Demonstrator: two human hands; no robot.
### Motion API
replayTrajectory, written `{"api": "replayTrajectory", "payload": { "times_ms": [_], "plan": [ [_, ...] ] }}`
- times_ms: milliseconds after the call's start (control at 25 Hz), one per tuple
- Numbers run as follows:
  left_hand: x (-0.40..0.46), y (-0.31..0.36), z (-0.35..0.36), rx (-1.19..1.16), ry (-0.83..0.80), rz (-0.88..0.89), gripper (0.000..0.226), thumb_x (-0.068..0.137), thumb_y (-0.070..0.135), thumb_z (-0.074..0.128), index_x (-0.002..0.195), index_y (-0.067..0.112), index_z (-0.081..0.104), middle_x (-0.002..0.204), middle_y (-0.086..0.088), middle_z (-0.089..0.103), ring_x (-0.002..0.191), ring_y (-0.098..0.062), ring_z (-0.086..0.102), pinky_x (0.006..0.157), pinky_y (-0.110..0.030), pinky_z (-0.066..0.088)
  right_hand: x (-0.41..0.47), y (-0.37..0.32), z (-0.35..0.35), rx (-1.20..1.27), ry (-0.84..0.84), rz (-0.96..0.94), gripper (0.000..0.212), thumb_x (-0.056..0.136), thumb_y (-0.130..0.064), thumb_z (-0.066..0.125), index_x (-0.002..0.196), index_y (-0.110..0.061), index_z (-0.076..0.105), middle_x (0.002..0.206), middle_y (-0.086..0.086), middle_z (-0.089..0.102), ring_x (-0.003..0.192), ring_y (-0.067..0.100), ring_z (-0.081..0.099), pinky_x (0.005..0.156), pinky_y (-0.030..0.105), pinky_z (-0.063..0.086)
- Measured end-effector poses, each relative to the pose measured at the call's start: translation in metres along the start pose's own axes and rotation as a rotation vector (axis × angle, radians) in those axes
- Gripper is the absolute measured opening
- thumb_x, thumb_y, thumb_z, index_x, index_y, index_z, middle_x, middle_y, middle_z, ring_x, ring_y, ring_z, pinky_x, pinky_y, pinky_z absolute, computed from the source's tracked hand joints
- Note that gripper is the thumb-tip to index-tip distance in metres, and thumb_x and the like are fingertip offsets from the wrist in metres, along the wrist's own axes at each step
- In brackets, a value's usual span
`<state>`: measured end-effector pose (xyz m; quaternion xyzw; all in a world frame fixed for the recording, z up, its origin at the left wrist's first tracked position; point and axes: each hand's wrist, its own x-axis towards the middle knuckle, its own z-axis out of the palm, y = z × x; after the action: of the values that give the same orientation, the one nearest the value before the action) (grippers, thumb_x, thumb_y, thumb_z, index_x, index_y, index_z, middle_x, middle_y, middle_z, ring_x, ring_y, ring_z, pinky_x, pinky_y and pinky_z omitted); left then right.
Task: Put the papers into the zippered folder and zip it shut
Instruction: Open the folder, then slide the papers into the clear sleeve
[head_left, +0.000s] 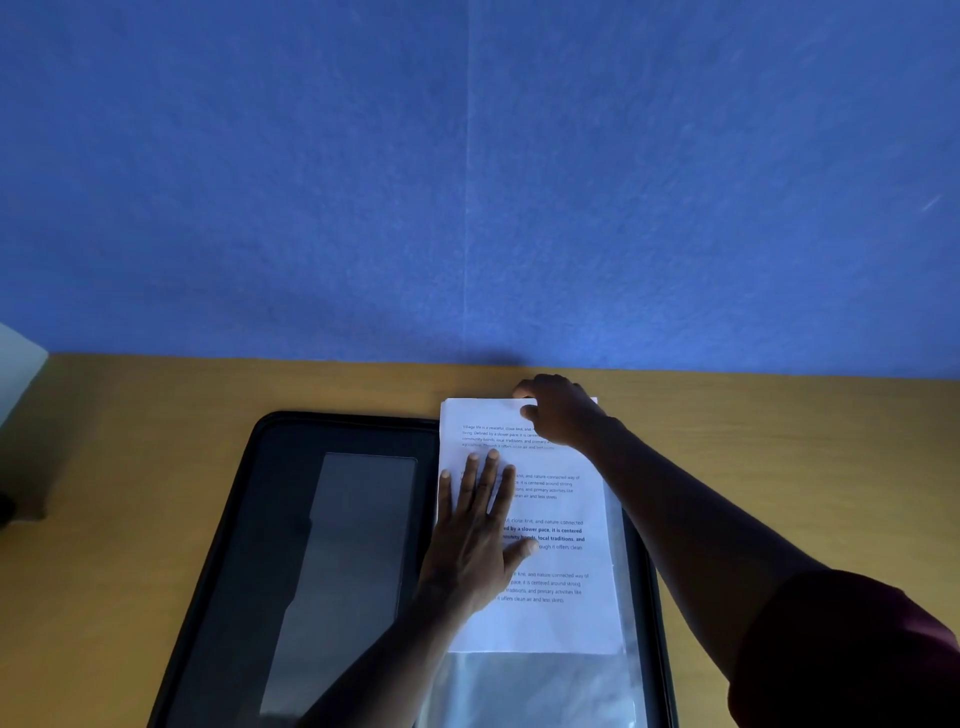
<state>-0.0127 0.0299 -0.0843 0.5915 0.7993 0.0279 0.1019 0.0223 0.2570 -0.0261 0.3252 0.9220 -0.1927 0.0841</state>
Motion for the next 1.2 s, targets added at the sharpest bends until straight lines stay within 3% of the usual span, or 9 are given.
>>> {"api": "replayTrajectory", "payload": {
  "times_ms": [160, 400, 560, 920, 1080, 1200],
  "plan": [
    [0.001, 0.002, -0.001, -0.003, 0.003, -0.004, 0.090, 0.091, 0.068, 0.032, 0.159, 0.016, 0.007, 0.167, -0.008, -0.010, 0.153, -0.028, -0.016, 0.120, -0.057, -0.002, -0.011, 0.003, 0.004, 0.024, -0.025, -0.001, 0.031, 0.095, -0.023, 0.055, 0.126, -0.027, 0.061, 0.126, 0.002, 0.060, 0.117, 0.025, 0.055, 0.097, 0.036, 0.045],
    [0.000, 0.002, -0.001, 0.003, 0.001, 0.001, 0.089, 0.091, 0.068, 0.030, 0.159, 0.014, 0.008, 0.166, -0.010, -0.007, 0.153, -0.029, -0.014, 0.120, -0.057, -0.002, -0.028, 0.000, 0.007, 0.056, 0.012, -0.162, 0.017, 0.093, -0.016, 0.058, 0.103, -0.017, 0.073, 0.106, 0.003, 0.063, 0.098, 0.023, 0.060, 0.081, 0.036, 0.054],
    [0.000, 0.002, -0.002, 0.007, -0.005, -0.005, 0.089, 0.092, 0.069, 0.026, 0.159, 0.015, 0.002, 0.166, -0.009, -0.012, 0.152, -0.029, -0.018, 0.121, -0.057, -0.006, -0.032, -0.007, 0.009, 0.102, -0.022, -0.101, 0.021, 0.095, -0.019, 0.056, 0.114, -0.018, 0.066, 0.112, 0.003, 0.065, 0.105, 0.021, 0.058, 0.085, 0.035, 0.050],
    [0.001, 0.003, -0.001, 0.005, -0.007, -0.007, 0.090, 0.092, 0.069, 0.029, 0.159, 0.016, -0.001, 0.166, -0.009, -0.014, 0.151, -0.028, -0.021, 0.120, -0.057, -0.005, -0.033, -0.020, 0.010, 0.042, -0.103, -0.074, 0.026, 0.100, -0.023, 0.046, 0.112, -0.021, 0.069, 0.116, 0.003, 0.062, 0.112, 0.025, 0.052, 0.094, 0.041, 0.043],
    [0.001, 0.003, -0.001, 0.008, -0.014, -0.005, 0.090, 0.093, 0.069, 0.029, 0.159, 0.016, -0.002, 0.165, -0.008, -0.017, 0.151, -0.028, -0.022, 0.120, -0.057, -0.007, -0.031, -0.023, 0.013, 0.027, -0.168, -0.034, 0.033, 0.102, -0.026, 0.035, 0.118, -0.024, 0.064, 0.118, 0.004, 0.062, 0.115, 0.028, 0.044, 0.086, 0.042, 0.030],
    [0.001, 0.003, -0.002, 0.014, -0.022, -0.007, 0.090, 0.093, 0.069, 0.025, 0.158, 0.016, -0.007, 0.164, -0.008, -0.021, 0.150, -0.027, -0.026, 0.121, -0.057, -0.009, -0.034, -0.023, 0.013, 0.082, -0.068, -0.030, 0.020, 0.100, -0.026, 0.040, 0.111, -0.022, 0.056, 0.105, 0.006, 0.065, 0.104, 0.026, 0.051, 0.083, 0.040, 0.031]
  ]
}}
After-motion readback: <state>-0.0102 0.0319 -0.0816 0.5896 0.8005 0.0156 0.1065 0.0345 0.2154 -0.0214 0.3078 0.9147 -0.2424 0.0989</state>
